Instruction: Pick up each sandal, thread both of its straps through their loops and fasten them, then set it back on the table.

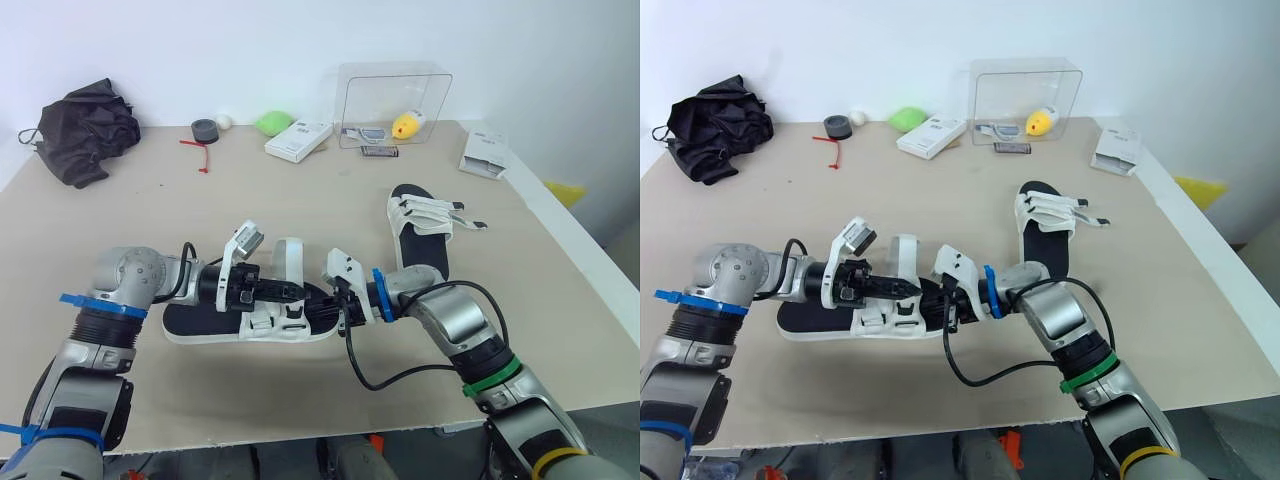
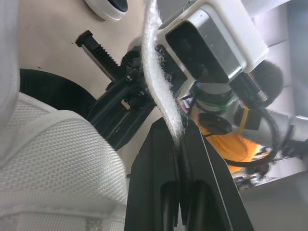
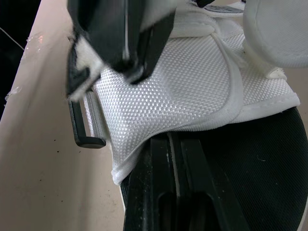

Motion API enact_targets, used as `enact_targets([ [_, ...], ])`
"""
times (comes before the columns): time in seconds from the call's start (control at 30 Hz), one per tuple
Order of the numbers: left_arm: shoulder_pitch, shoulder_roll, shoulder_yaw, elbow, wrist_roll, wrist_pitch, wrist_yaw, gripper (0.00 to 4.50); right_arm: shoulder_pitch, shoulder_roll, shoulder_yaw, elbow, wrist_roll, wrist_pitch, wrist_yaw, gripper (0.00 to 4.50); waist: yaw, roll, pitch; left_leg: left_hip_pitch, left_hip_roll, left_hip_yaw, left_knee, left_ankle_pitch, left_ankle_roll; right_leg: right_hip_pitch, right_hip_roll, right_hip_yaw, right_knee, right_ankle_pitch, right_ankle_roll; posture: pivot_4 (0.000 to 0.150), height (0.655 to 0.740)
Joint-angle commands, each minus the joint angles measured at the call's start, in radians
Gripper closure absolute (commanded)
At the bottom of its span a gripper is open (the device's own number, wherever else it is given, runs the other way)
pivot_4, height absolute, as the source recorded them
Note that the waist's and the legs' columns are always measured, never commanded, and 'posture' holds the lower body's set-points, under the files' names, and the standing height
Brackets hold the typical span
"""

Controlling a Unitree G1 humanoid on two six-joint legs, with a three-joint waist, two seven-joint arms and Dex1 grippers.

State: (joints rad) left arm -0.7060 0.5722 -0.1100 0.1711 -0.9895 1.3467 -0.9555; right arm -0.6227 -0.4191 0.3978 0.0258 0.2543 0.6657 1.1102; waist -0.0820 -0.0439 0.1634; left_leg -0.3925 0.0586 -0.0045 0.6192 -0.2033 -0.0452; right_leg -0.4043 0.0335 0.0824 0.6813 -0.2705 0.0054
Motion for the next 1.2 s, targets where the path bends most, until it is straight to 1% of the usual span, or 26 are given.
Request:
enact_targets([
  [0.03,0.046,0.005,-0.052,-0.050,0.110,-0.128,-0.023,4.48,0.036,-0.008,0.048,0.056,-0.045,0.035,-0.031,4.50,0.001,0.001,0.000,0.000,0.000,0.000,0.000,0.000,0.000,0.000,0.000,0.000,0.000,0.000,0.000,0.150,0.7400],
  [0.23,0.089,0.017,-0.062,-0.148,0.124,-0.156,-0.085,4.48,0.035,-0.006,0.047,0.059,-0.044,0.033,-0.032,4.50,0.001,0.001,-0.001,0.000,-0.001,0.001,0.000,0.001,-0.001,0.000,-0.001,0.001,0.000,0.000,0.001,0.150,0.7400],
  [0.5,0.047,-0.016,0.037,-0.114,0.043,-0.011,-0.069,4.48,0.031,0.000,0.047,0.066,-0.045,0.033,-0.032,4.50,0.000,0.001,-0.001,0.000,-0.001,0.000,0.000,0.001,-0.001,0.000,0.000,0.000,0.000,0.000,0.001,0.150,0.7400],
  [0.67,0.093,0.029,-0.018,-0.166,0.095,-0.049,-0.106,4.48,0.033,0.001,0.045,0.065,-0.045,0.032,-0.033,4.50,-0.001,0.001,-0.001,0.000,0.000,0.000,0.000,0.001,-0.001,0.000,0.000,0.000,0.000,0.000,0.001,0.150,0.7400],
  [0.77,0.112,0.028,-0.034,-0.183,0.123,-0.092,-0.104,4.48,0.037,0.000,0.043,0.062,-0.045,0.032,-0.035,4.50,-0.001,0.001,-0.001,0.000,0.000,0.000,-0.001,0.001,-0.001,0.000,0.000,0.000,0.000,0.000,0.001,0.150,0.7400],
  [0.93,0.094,-0.031,-0.008,-0.139,0.163,-0.145,-0.046,4.48,0.036,0.001,0.043,0.065,-0.047,0.030,-0.035,4.50,0.001,0.002,-0.002,0.001,-0.001,0.000,0.000,0.001,-0.001,0.001,-0.001,0.000,0.000,0.000,0.001,0.150,0.7400],
  [1.07,0.052,-0.108,0.118,-0.053,0.094,-0.051,0.034,4.48,0.038,0.003,0.042,0.062,-0.045,0.034,-0.037,4.50,0.002,0.002,-0.002,0.001,-0.002,0.000,0.001,0.002,0.000,0.001,-0.002,0.001,0.000,0.001,0.002,0.150,0.7400],
  [1.13,0.046,-0.120,0.143,-0.038,0.087,-0.028,0.053,4.48,0.040,0.003,0.043,0.060,-0.044,0.035,-0.038,4.50,0.002,0.002,-0.002,0.001,-0.003,0.000,0.001,0.002,0.000,0.001,-0.002,0.001,0.000,0.002,0.003,0.150,0.7400],
  [1.2,0.067,-0.099,0.121,-0.063,0.098,-0.026,0.036,4.48,0.043,0.002,0.043,0.056,-0.043,0.037,-0.039,4.50,0.001,0.002,-0.002,0.001,-0.003,-0.001,0.001,0.002,0.000,0.001,-0.001,0.001,0.000,0.002,0.003,0.150,0.7400],
])
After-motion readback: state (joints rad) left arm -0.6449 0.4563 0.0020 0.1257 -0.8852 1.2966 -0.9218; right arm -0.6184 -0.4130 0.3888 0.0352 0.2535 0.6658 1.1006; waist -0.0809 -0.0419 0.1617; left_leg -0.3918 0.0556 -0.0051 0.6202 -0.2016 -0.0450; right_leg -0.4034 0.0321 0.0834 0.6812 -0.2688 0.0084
